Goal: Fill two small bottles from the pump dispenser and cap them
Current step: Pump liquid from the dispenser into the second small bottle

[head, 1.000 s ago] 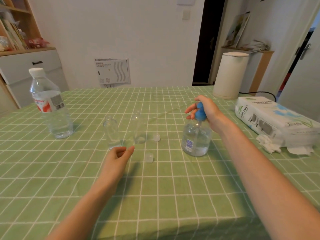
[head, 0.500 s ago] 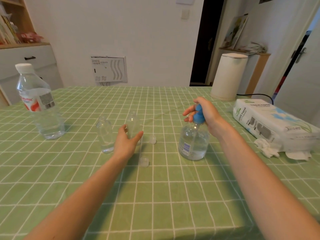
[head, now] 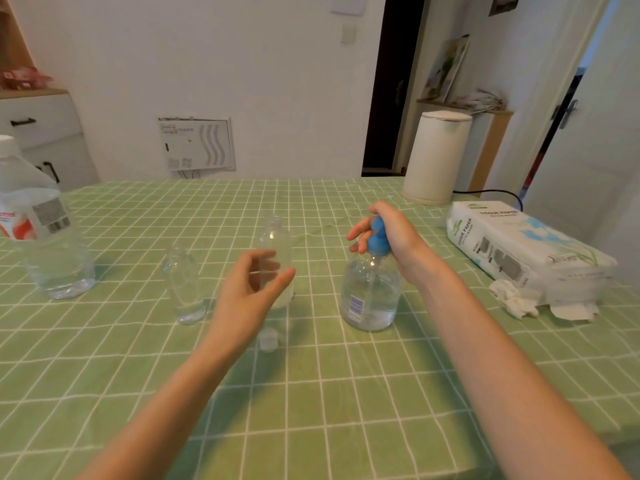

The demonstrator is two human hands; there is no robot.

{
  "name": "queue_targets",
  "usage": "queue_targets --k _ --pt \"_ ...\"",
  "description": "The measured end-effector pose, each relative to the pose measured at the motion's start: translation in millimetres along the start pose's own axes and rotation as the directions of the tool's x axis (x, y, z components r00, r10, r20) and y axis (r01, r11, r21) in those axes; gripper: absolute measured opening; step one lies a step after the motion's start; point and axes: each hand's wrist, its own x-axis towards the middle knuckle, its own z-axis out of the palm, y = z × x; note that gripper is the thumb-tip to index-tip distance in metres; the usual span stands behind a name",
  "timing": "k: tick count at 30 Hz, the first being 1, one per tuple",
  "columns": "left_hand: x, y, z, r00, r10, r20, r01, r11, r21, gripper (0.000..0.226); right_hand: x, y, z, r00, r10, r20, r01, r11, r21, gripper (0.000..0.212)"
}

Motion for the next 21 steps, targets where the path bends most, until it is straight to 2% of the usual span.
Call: queue_targets --k 4,6,9,13,17,21 --pt "-21 16 22 0.982 0.000 0.188 0.002 1.000 -0.013 0.042 -2 -2 0 1.000 0.004 0.011 -0.004 1.000 0.027 0.040" --pt "-25 18 34 0.971 0.002 0.240 0.006 0.999 -0.034 0.033 -4 -4 0 1.000 -0.006 0.008 0.006 0.999 0.036 0.039" --pt "-24 21 49 0.954 -0.021 0.298 0.053 0.993 -0.103 0.032 -4 -4 2 1.000 0.005 0.003 -0.005 1.000 0.013 0.045" --pt "-20 23 60 0.944 -0.062 0.325 0.130 0.973 -0.190 0.028 -3 -1 0 1.000 0.006 -0.004 -0.006 1.000 0.006 0.052" --pt "-17 24 63 0.941 -0.091 0.327 0.188 0.942 -0.279 0.041 -1 2 -1 1.000 -0.003 0.000 0.003 1.000 0.003 0.051" --pt "-15 25 64 0.940 -0.097 0.326 0.196 0.938 -0.286 0.039 1 5 -2 1.000 -0.010 0.000 0.010 1.000 0.021 0.050"
